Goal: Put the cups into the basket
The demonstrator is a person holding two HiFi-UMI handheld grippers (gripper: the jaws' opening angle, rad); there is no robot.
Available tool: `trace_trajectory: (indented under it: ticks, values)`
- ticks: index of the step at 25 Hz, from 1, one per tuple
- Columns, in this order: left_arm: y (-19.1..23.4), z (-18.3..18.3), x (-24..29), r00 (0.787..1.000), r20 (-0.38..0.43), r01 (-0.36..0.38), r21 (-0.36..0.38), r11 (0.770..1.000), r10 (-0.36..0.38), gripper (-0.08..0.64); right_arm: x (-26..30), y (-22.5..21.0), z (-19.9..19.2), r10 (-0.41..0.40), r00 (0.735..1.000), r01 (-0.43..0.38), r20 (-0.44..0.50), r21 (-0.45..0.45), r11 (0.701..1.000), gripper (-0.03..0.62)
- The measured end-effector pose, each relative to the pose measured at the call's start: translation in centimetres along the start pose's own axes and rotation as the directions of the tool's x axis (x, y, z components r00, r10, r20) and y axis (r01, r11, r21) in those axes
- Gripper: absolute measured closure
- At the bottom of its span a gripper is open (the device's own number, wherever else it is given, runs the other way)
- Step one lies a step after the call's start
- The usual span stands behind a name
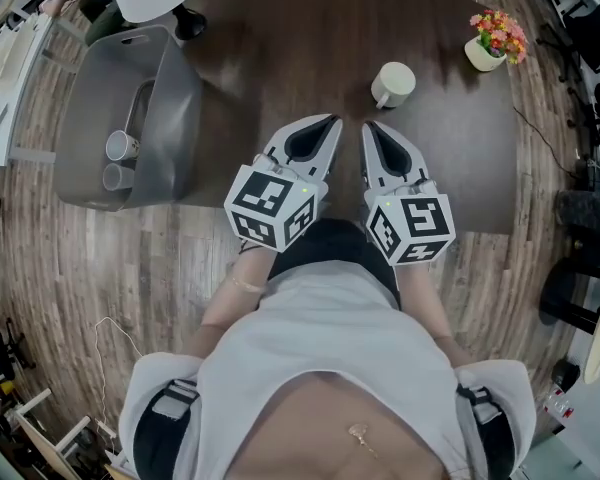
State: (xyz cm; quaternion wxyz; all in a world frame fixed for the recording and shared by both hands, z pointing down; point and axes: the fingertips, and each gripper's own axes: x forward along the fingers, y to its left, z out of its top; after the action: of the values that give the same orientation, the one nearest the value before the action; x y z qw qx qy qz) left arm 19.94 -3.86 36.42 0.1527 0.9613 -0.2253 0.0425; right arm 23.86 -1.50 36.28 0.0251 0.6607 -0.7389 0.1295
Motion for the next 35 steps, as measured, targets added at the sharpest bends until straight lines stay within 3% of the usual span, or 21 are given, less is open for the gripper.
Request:
trace_trajectory:
  ticks: [13,20,35]
  values:
    - [-0.2,-0.3,1.8,0.999,-0.030,0.022,0.007,1.000,-0.021,0.551,0.0,-1.1,0.0,-0.017,1.000,0.017,-0.004,0.000,1.000,0.581]
    - [-0.5,-0.3,3.7,0.997,-0.042,0.068,0.014,0.998,-0.067,0.551,0.4,-2.1,0.1,-0.035,0.999,0.035,-0.006,-0.023,0.999,0.581]
    - [0.3,0.8,7.3,0.992,-0.068,0.107,0.021,0.994,-0.105,0.551,1.4,-7.2,1.3,-0.134,0.991,0.133,-0.010,-0.026,0.991,0.580]
